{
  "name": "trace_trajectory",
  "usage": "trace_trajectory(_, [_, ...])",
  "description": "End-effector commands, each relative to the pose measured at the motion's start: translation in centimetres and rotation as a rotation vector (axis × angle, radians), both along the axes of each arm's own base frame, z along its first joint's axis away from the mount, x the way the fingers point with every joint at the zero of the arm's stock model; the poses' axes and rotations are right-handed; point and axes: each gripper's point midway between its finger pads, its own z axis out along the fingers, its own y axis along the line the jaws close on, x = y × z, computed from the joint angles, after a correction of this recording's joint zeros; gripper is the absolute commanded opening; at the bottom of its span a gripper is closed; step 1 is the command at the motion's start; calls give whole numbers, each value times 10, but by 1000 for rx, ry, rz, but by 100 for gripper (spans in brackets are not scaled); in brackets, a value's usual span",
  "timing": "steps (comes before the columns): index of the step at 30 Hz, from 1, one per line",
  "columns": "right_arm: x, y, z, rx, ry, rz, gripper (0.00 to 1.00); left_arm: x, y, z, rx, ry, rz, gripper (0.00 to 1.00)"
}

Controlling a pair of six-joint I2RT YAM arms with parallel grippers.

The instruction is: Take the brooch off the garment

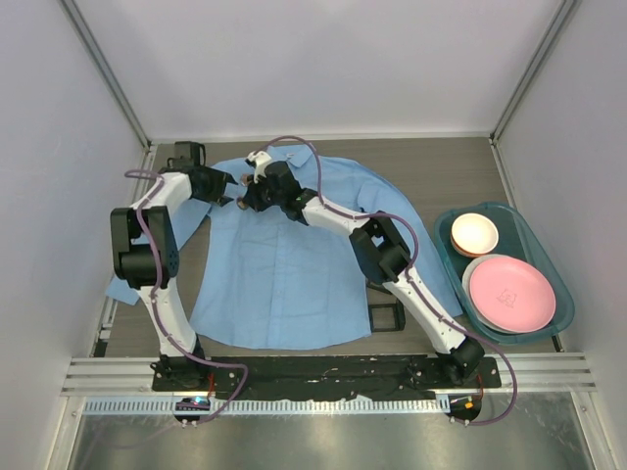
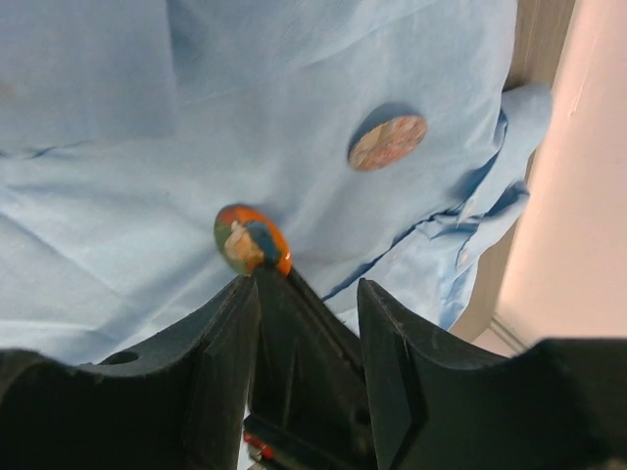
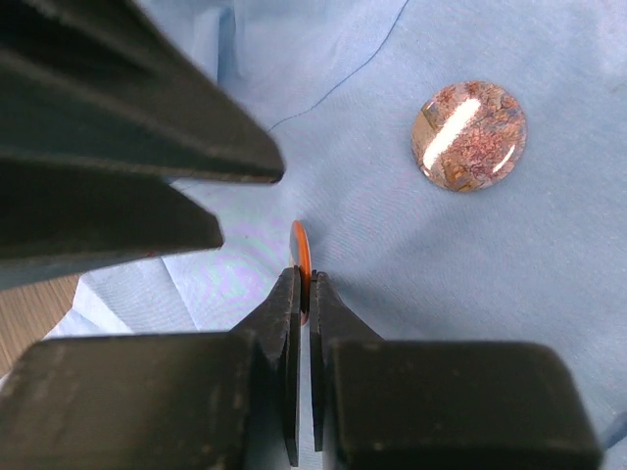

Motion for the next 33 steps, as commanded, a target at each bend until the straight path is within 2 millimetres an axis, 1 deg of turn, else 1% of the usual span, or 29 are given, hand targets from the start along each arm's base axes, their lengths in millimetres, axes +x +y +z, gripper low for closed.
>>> trace_trajectory(1, [-4,1,46,4,-86,20,1,12,2,2,-27,33,27,49])
trace_trajectory(4, [-5,3,46,2,-92,29,1,13,2,-1,-20,52,8,49])
trace_trajectory(6, [-6,4,48,6,-97,33,1,8,3,-10,-10,84,2,49])
trace_trajectory(7, [-6,4,49,6,-100,36,1,9,3,-10,-4,81,-10,49])
trace_trajectory(8, [-7,5,49,4,-103,38,1,7,2,-14,1,95,-20,49])
trace_trajectory(12, [-8,7,52,6,-113,46,1,6,-2,-21,9,102,-64,52])
trace_trajectory(15, [-9,8,53,9,-113,49,1,7,-6,-22,20,91,-95,50])
trace_trajectory(18, [-11,9,54,8,-115,54,1,9,-7,-23,30,73,-116,46])
trace_trajectory(19, [-12,10,55,10,-115,55,1,11,-6,-23,38,67,-123,41])
trace_trajectory(22, [-14,10,55,9,-114,65,1,14,-7,-21,52,42,-151,33])
trace_trajectory(24, [-15,11,55,9,-113,68,2,15,-9,-21,47,30,-173,29])
trace_trajectory(25, [-14,10,56,9,-116,67,2,15,-10,-21,42,28,-177,26])
trace_trajectory(26, [-14,10,55,8,-116,68,4,16,-11,-21,40,21,-181,24])
trace_trajectory(28, [-15,10,58,9,-119,68,4,15,-13,-23,29,21,-193,20])
trace_trajectory(31, [-15,10,60,11,-121,69,4,14,-15,-24,21,14,-204,17])
trace_trajectory(32, [-14,10,60,9,-125,71,4,14,-16,-23,19,13,-207,18])
trace_trajectory(33, [-15,10,59,8,-128,75,2,15,-16,-21,18,11,-210,21])
